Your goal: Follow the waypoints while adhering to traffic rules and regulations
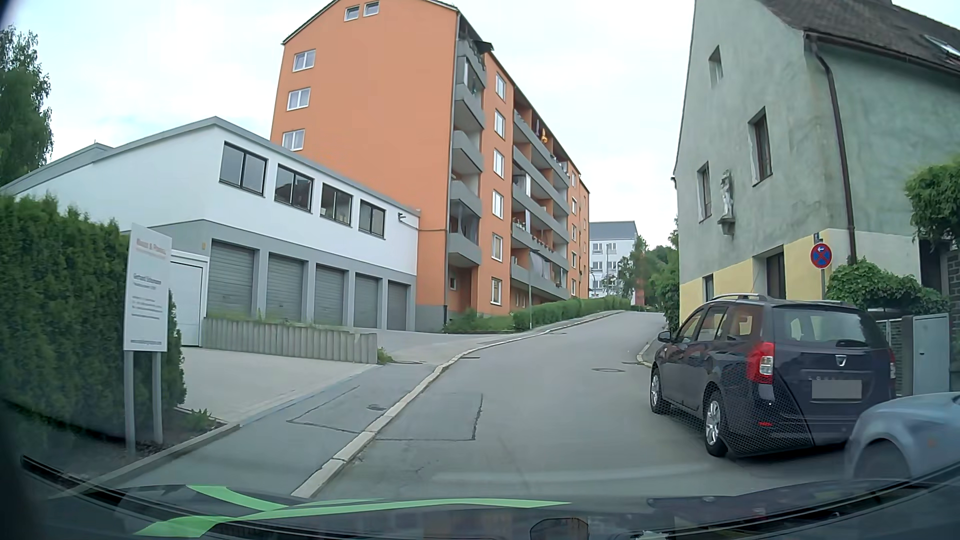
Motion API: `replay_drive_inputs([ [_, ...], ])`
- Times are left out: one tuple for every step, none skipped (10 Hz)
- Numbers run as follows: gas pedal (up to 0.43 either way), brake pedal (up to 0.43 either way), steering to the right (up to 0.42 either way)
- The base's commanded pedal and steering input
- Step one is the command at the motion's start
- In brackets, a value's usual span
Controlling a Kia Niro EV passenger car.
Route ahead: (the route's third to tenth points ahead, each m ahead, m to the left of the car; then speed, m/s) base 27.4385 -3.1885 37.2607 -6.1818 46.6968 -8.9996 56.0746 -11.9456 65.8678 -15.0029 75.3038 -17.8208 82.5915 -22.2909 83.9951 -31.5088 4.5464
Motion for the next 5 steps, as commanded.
replay_drive_inputs([
  [0.130, 0.091, -0.011],
  [0.130, 0.091, -0.010],
  [0.118, 0.091, -0.006],
  [0.118, 0.091, -0.004],
  [0.118, 0.091, -0.004],
])
